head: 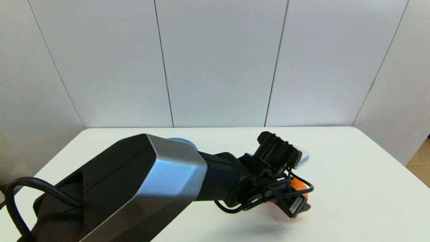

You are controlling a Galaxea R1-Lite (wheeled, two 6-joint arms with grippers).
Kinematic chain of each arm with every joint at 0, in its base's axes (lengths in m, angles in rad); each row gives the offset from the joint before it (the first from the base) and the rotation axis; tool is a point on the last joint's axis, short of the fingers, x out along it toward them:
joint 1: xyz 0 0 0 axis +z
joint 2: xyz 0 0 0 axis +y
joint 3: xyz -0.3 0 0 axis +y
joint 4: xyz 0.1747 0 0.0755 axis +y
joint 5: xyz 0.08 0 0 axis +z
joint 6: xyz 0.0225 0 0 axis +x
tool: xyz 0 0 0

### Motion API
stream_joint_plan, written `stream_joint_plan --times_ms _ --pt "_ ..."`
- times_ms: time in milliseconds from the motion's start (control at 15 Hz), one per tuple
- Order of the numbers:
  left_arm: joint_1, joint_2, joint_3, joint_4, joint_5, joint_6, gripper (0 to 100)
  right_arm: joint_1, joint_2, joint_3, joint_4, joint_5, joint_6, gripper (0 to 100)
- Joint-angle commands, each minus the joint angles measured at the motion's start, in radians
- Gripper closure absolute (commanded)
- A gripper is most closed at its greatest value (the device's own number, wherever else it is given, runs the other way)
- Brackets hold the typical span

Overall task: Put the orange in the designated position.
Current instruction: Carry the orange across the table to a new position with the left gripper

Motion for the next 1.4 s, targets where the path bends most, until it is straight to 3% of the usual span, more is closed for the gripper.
stream_joint_plan --times_ms 67,933,1400 --pt "0.059 -0.044 -0.054 -0.004 0.014 0.0 100 0.0 0.0 0.0 -0.001 0.0 0.0 0" --pt "0.518 -0.02 -0.177 -0.004 0.171 0.014 100 0.0 0.0 0.0 -0.001 0.0 0.0 0" --pt "0.707 0.091 -0.252 0.001 0.18 0.017 100 0.0 0.0 0.0 -0.001 0.0 0.0 0"
